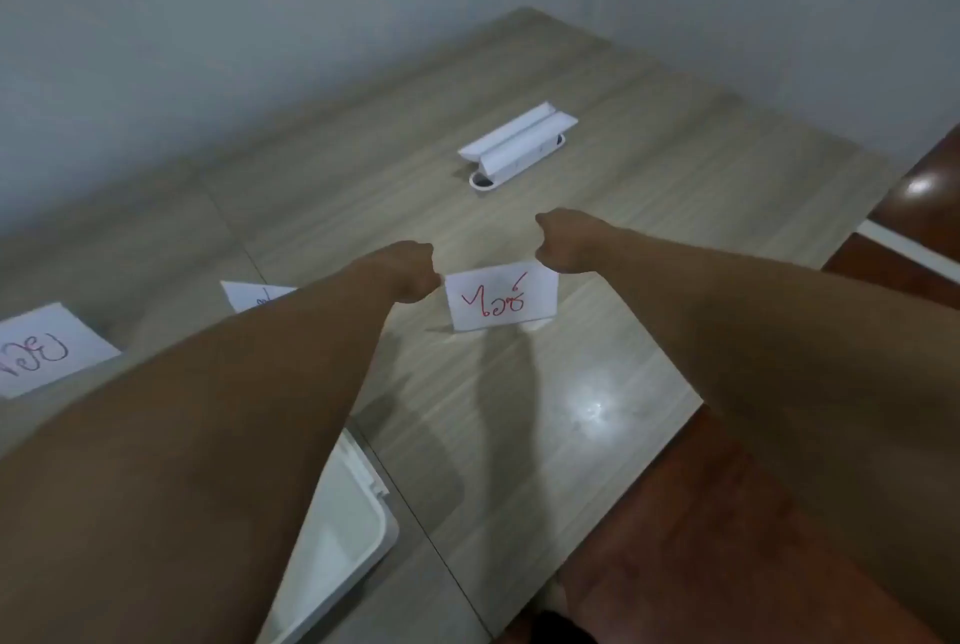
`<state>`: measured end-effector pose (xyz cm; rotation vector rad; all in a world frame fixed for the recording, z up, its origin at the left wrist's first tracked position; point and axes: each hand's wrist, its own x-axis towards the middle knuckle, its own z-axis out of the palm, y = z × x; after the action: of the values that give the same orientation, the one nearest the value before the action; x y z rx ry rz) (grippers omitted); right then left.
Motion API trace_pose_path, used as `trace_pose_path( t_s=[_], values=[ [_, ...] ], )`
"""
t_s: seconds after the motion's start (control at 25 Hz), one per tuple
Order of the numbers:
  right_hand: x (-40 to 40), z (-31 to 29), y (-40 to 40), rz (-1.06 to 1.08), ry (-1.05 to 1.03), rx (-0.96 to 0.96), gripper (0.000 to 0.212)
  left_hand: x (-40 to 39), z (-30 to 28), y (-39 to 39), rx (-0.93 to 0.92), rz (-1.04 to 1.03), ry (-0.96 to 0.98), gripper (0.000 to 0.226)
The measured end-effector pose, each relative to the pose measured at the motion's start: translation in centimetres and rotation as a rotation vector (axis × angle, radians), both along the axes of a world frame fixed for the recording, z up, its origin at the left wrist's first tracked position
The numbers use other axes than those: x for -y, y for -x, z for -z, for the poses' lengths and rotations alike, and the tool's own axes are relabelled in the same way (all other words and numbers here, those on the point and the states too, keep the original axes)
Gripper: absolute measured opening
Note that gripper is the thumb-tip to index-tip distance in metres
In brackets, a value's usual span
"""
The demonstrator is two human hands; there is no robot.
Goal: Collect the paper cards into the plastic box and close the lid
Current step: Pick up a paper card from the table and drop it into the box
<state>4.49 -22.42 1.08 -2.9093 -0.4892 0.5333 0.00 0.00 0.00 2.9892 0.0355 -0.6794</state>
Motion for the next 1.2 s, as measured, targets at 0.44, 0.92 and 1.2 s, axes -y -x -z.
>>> trace_pose_path(
  t_s=[0.44, 0.92, 1.2],
  values=[
    [1.7, 9.4, -3.1, -0.06, -0.11, -0.065, 0.03, 4.0, 8.7, -1.8, 0.157, -0.153, 0.297, 0.015],
    [-11.8, -7.8, 4.6, -0.262, -0.513, 0.033, 0.027, -10.2, -9.3, 11.4, 0.519, -0.448, 0.443, 0.023],
    [-21.0, -8.8, 18.6, -0.513, -0.477, 0.014, 0.027, -17.4, -10.3, 29.1, 0.529, -0.626, 0.382, 0.023]
  ],
)
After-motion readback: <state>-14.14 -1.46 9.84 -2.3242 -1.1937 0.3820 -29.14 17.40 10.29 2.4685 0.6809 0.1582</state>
